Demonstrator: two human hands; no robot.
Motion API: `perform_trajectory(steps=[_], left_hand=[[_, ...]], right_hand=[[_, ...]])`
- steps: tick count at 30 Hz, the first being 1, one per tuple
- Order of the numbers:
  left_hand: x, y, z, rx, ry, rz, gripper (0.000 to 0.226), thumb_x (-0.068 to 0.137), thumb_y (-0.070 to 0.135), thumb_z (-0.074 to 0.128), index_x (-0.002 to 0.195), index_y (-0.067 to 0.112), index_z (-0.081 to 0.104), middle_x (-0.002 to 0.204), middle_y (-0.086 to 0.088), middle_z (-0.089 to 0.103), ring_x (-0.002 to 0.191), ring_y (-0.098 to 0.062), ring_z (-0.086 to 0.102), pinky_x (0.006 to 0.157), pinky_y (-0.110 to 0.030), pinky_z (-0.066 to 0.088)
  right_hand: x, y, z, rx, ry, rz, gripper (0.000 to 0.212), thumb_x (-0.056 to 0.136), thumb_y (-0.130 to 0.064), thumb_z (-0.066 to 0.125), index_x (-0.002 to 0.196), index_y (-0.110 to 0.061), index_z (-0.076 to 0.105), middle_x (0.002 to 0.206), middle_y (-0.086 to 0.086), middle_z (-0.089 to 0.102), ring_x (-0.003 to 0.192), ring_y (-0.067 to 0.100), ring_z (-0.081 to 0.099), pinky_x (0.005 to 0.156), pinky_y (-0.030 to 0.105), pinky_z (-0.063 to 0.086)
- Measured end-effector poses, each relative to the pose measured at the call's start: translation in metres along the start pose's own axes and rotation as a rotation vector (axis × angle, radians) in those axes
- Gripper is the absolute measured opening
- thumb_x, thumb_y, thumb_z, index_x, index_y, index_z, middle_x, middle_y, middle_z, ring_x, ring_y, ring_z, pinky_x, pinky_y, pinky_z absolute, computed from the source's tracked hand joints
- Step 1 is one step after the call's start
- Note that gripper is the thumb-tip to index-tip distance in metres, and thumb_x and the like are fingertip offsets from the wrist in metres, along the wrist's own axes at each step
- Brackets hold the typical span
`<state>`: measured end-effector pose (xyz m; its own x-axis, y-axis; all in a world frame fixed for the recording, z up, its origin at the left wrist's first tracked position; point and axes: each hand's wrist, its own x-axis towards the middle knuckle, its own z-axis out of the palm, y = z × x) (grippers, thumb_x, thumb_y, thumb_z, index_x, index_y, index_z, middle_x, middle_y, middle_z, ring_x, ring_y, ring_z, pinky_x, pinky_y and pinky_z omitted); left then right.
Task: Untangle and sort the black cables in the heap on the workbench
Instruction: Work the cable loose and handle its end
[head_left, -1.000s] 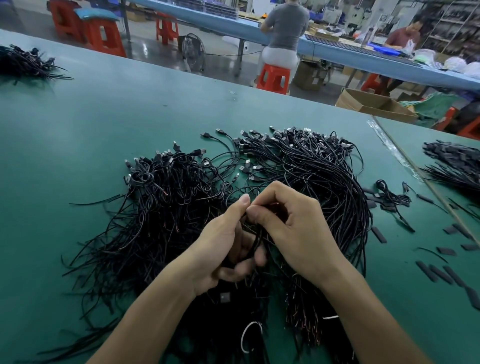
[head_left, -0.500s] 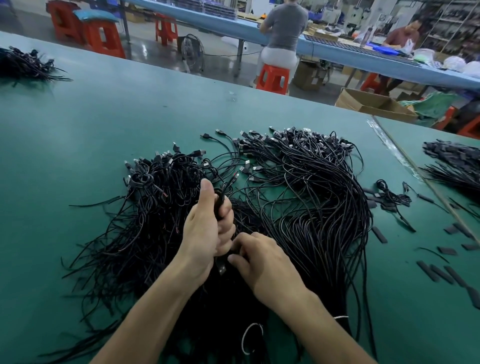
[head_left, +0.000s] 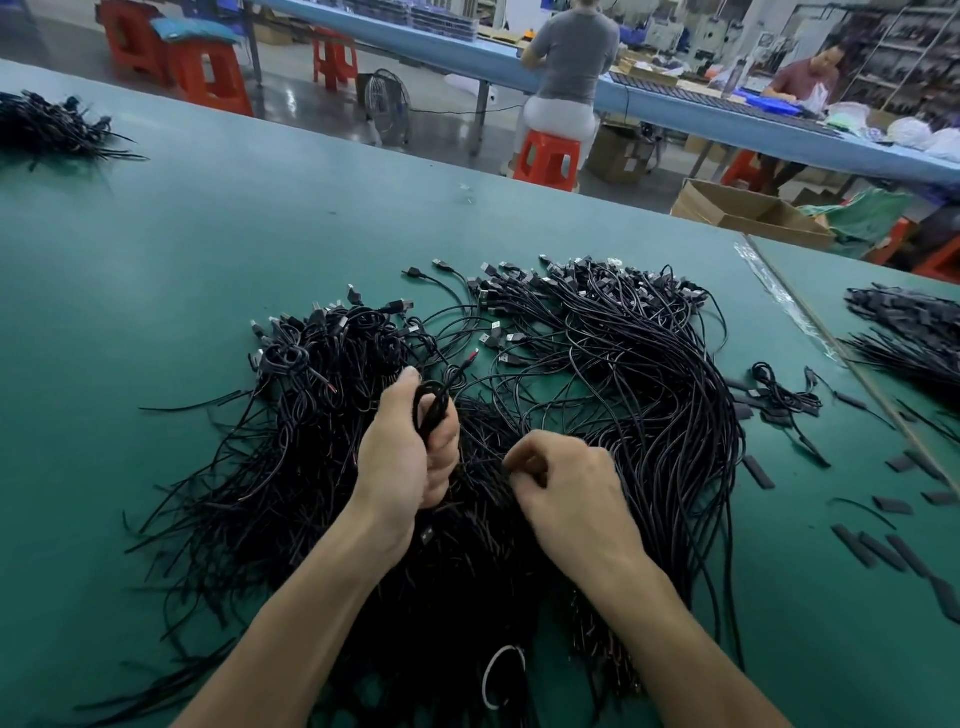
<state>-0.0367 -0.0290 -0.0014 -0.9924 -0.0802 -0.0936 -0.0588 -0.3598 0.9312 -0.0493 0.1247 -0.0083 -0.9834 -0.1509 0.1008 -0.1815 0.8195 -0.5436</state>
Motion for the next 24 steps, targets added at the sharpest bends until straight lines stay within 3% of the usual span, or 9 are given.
perform_trajectory(steps=[3,5,8,10,12,15,18,20,24], left_hand=[[0.001,0.001,0.000,0.060,0.020,0.050,0.061,0.096,0.053,0.038,0.046,0.022,0.048,0.045,0.005,0.027,0.037,-0.011,0.016,0.036,-0.017,0.016],[0.000,0.000,0.000,0.093,-0.006,0.111,0.056,0.091,0.053,0.045,0.047,0.020,0.056,0.044,0.004,0.030,0.035,-0.011,0.019,0.036,-0.017,0.017],[-0.003,-0.002,0.003,0.138,-0.077,0.182,0.051,0.088,0.054,0.051,0.054,0.019,0.065,0.042,0.009,0.031,0.035,-0.009,0.021,0.038,-0.016,0.022],[-0.004,-0.002,0.005,0.105,-0.113,0.188,0.039,0.082,0.053,0.054,0.062,0.022,0.065,0.046,0.009,0.031,0.037,-0.008,0.022,0.038,-0.016,0.022],[-0.004,0.000,0.005,0.038,-0.127,0.170,0.027,0.078,0.049,0.055,0.077,0.023,0.064,0.050,0.008,0.030,0.038,-0.007,0.022,0.038,-0.016,0.023],[-0.003,0.001,0.004,0.016,-0.132,0.190,0.033,0.085,0.044,0.051,0.103,0.022,0.067,0.048,0.006,0.028,0.037,-0.010,0.020,0.039,-0.017,0.023],[-0.004,0.001,0.007,0.049,-0.112,0.214,0.038,0.095,0.042,0.039,0.093,0.025,0.074,0.046,0.006,0.030,0.039,-0.010,0.021,0.040,-0.017,0.022],[-0.005,-0.001,0.010,0.058,-0.065,0.212,0.043,0.097,0.044,0.037,0.086,0.026,0.075,0.047,0.008,0.035,0.040,-0.008,0.026,0.041,-0.018,0.022],[-0.007,-0.003,0.013,0.092,-0.046,0.315,0.043,0.099,0.036,0.030,0.098,0.027,0.072,0.050,0.009,0.048,0.040,-0.002,0.036,0.039,-0.017,0.029]], right_hand=[[0.004,-0.005,-0.020,0.195,0.188,-0.043,0.016,0.087,-0.011,0.072,0.087,-0.027,0.075,0.077,-0.016,0.071,0.072,-0.002,0.067,0.072,0.019,0.057],[0.005,-0.013,-0.030,0.419,0.322,-0.091,0.018,0.085,-0.008,0.075,0.084,-0.026,0.074,0.074,-0.015,0.071,0.072,0.002,0.068,0.069,0.019,0.056],[0.002,-0.029,-0.037,0.686,0.291,-0.143,0.017,0.085,-0.009,0.076,0.089,-0.025,0.073,0.082,-0.010,0.073,0.075,0.008,0.069,0.068,0.028,0.057],[-0.001,-0.036,-0.037,0.761,0.211,-0.195,0.019,0.085,-0.004,0.076,0.090,-0.022,0.072,0.083,-0.007,0.073,0.075,0.008,0.068,0.066,0.024,0.055],[-0.005,-0.040,-0.038,0.773,0.143,-0.244,0.021,0.084,0.000,0.074,0.087,-0.021,0.070,0.081,-0.007,0.073,0.074,0.008,0.067,0.065,0.022,0.053],[-0.008,-0.039,-0.041,0.672,0.069,-0.275,0.023,0.084,0.000,0.074,0.086,-0.022,0.069,0.080,-0.009,0.071,0.075,0.009,0.066,0.063,0.025,0.052],[-0.009,-0.039,-0.048,0.492,-0.031,-0.284,0.025,0.083,-0.003,0.075,0.091,-0.025,0.067,0.082,-0.012,0.071,0.076,0.007,0.068,0.060,0.014,0.048],[-0.008,-0.038,-0.050,0.400,0.003,-0.270,0.024,0.083,-0.005,0.076,0.091,-0.026,0.067,0.082,-0.013,0.071,0.075,0.004,0.067,0.059,0.010,0.045],[-0.007,-0.040,-0.046,0.419,0.000,-0.192,0.016,0.086,-0.012,0.075,0.090,-0.027,0.073,0.077,-0.016,0.071,0.067,0.000,0.066,0.061,0.011,0.049]])
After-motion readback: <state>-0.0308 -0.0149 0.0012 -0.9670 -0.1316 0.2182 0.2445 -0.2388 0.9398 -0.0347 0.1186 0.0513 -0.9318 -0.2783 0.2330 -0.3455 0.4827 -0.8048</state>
